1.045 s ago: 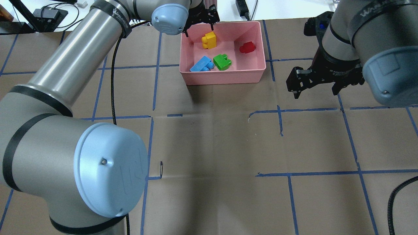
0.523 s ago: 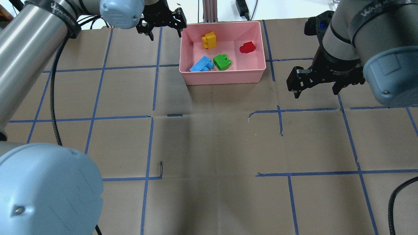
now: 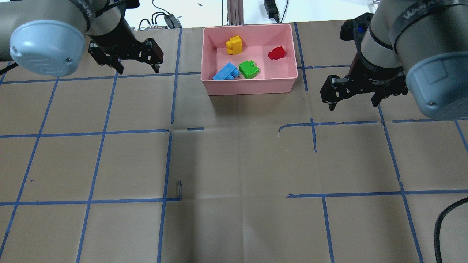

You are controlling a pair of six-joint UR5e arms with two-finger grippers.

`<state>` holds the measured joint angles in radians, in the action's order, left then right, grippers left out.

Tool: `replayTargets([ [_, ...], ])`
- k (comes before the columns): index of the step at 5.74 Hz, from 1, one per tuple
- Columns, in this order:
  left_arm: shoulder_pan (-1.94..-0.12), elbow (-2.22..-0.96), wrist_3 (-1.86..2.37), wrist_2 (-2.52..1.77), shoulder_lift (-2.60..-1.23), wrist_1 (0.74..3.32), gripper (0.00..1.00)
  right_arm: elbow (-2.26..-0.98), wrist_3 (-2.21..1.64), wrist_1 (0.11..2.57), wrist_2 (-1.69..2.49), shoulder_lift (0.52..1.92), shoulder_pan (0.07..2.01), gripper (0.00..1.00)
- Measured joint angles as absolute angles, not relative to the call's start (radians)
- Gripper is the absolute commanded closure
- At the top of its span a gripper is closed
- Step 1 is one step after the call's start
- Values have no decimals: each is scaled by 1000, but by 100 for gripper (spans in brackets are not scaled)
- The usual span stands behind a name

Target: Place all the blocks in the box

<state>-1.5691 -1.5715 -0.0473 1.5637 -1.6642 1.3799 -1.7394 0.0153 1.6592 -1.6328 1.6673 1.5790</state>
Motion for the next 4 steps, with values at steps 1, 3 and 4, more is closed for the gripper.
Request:
replayTargets([
  [1, -1566, -1587, -60, 1564, -1615, 1434, 0, -1739, 15, 1658, -1631, 1668, 1579, 0],
  [3, -1565, -1591, -127, 1567, -1584, 1481, 0, -1742, 8, 1658, -1627, 1667, 1580, 0],
  [4, -1564, -1591, -141, 1566, -1577, 1504, 0, -1742, 7, 1658, -1626, 1666, 1580, 0],
])
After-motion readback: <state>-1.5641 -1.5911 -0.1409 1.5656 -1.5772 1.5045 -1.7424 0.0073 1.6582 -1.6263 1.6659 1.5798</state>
